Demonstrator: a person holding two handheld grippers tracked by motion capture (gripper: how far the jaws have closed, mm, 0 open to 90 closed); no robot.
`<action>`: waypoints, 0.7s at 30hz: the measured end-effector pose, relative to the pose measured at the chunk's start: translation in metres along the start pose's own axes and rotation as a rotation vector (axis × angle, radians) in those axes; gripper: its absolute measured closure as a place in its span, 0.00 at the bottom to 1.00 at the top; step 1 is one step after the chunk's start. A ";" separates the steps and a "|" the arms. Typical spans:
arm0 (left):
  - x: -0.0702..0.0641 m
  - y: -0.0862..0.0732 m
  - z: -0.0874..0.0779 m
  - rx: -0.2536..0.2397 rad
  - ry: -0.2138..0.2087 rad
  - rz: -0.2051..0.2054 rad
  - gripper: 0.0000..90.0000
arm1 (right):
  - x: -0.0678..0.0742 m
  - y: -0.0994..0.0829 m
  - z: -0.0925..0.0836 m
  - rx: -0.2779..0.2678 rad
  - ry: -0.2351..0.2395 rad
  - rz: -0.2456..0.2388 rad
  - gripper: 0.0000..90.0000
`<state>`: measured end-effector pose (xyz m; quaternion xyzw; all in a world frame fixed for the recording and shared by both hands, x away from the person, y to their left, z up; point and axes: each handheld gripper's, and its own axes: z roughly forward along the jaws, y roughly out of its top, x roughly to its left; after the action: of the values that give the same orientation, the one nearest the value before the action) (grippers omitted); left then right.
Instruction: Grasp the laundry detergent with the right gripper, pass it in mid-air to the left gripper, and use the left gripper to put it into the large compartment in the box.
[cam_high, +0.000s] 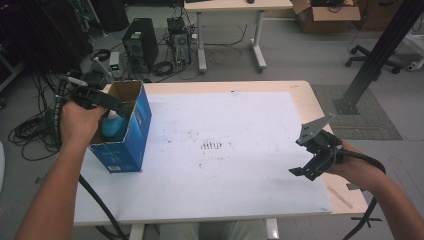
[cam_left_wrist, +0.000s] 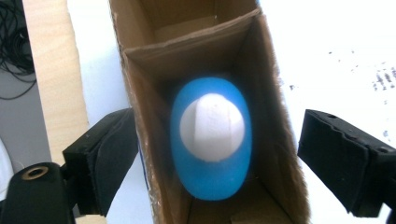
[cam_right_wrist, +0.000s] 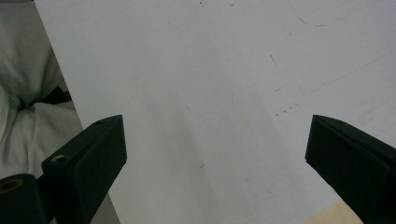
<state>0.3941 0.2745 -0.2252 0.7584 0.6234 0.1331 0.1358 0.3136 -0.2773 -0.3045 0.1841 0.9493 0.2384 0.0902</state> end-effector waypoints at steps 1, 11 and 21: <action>0.000 0.000 -0.003 -0.006 -0.005 0.005 0.13 | 0.000 0.000 -0.001 0.001 -0.001 0.000 0.06; -0.017 0.006 -0.040 -0.070 -0.041 0.075 0.12 | 0.002 0.000 -0.003 -0.003 -0.003 0.000 0.05; -0.043 0.009 -0.056 -0.068 -0.068 0.190 0.11 | 0.003 -0.002 -0.006 -0.009 -0.006 0.003 0.06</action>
<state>0.3730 0.2325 -0.1715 0.8131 0.5388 0.1408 0.1695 0.3093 -0.2801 -0.3003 0.1858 0.9476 0.2423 0.0938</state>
